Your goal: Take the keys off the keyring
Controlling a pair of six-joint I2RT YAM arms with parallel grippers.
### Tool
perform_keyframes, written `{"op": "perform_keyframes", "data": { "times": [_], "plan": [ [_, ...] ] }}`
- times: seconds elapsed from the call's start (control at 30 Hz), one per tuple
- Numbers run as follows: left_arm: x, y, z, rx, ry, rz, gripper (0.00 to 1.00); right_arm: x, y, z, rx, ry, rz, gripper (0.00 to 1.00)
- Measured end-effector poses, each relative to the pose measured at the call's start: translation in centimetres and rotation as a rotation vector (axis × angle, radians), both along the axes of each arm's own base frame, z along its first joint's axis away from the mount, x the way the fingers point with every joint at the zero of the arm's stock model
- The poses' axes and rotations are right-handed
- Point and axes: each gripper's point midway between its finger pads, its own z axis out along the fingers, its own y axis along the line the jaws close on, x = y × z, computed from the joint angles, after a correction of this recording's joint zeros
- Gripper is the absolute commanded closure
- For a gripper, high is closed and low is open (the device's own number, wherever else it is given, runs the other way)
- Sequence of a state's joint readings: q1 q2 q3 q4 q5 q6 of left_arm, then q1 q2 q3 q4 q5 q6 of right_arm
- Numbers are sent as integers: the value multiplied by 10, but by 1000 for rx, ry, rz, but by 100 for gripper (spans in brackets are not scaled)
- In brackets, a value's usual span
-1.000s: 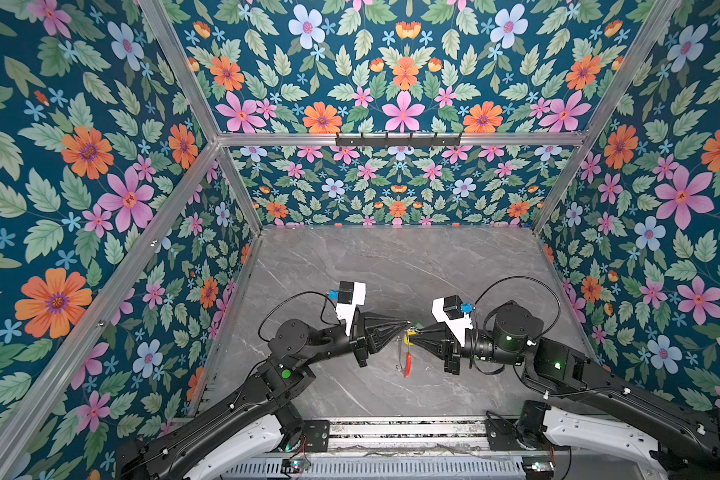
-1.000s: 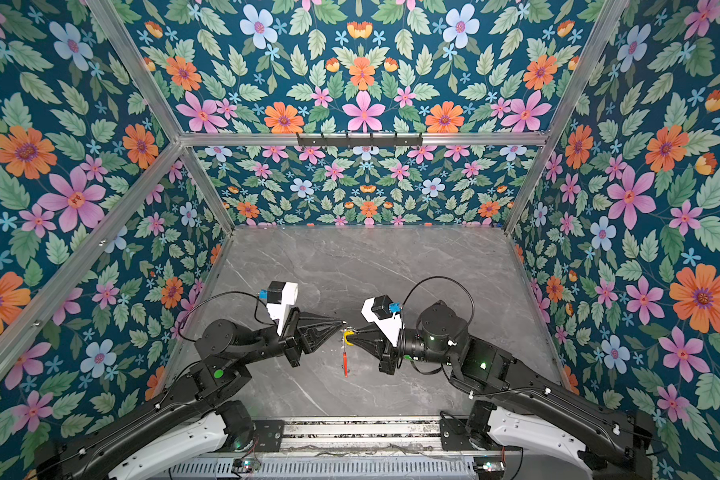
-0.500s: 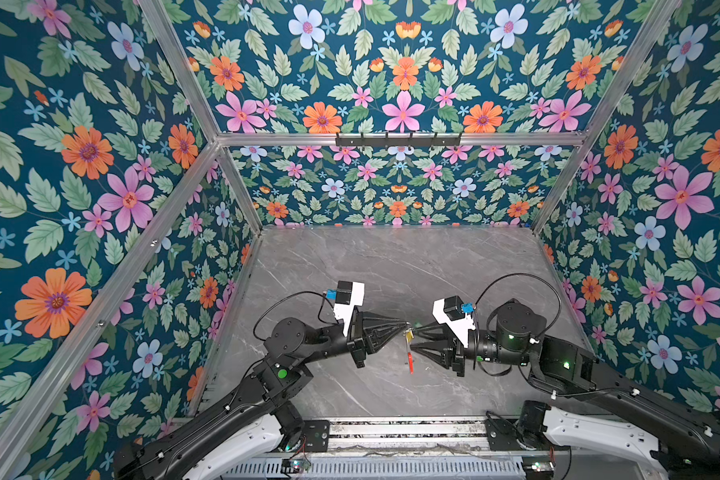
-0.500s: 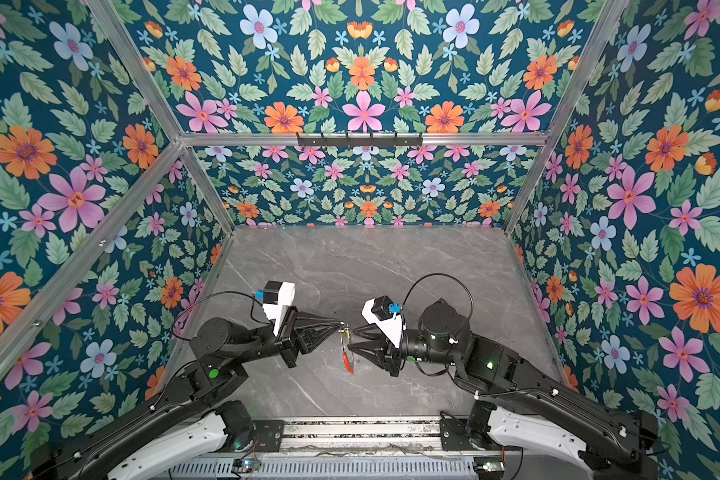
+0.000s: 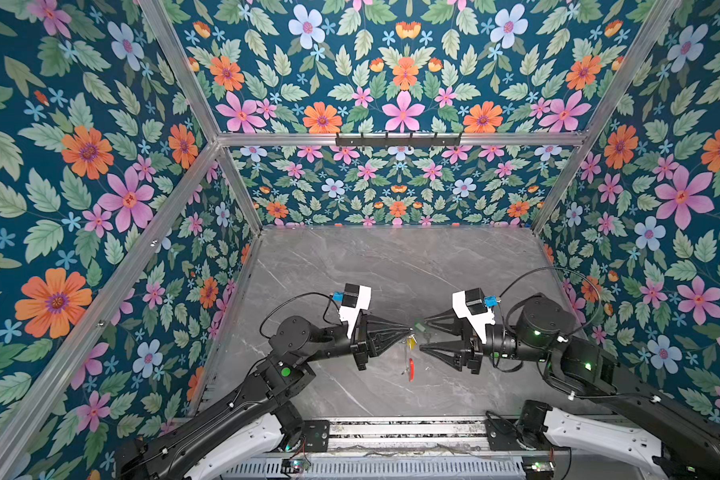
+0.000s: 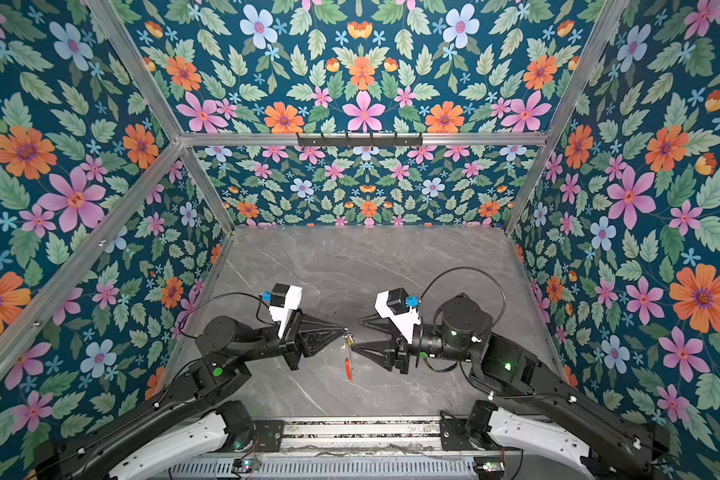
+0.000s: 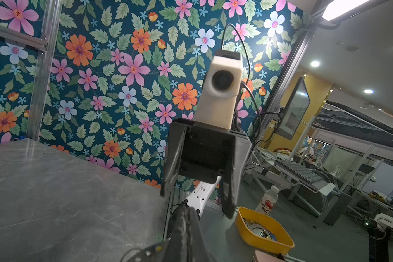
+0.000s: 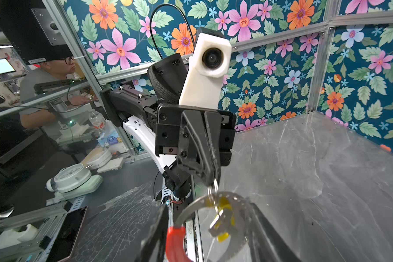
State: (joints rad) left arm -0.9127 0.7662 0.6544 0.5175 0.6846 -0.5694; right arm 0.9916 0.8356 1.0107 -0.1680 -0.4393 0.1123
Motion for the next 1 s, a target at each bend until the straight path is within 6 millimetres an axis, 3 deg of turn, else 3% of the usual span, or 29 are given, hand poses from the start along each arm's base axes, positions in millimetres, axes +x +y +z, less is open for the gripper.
{"op": "perform_keyframes", "data": {
  "times": [0.33,0.8,0.93,1.0],
  "plan": [
    [-2,1,0,-22,-13,-10,100,0,8,-10,31,72,50,78],
    [-2,0,0,-29,-17,-15,100,0,10,-16,29,122,70,100],
    [-2,0,0,-31,-14,-17,100,-1,9,-15,22,129,69,100],
    [-2,0,0,-30,-4,-19,85,-2,8,-15,12,139,68,100]
  ]
}}
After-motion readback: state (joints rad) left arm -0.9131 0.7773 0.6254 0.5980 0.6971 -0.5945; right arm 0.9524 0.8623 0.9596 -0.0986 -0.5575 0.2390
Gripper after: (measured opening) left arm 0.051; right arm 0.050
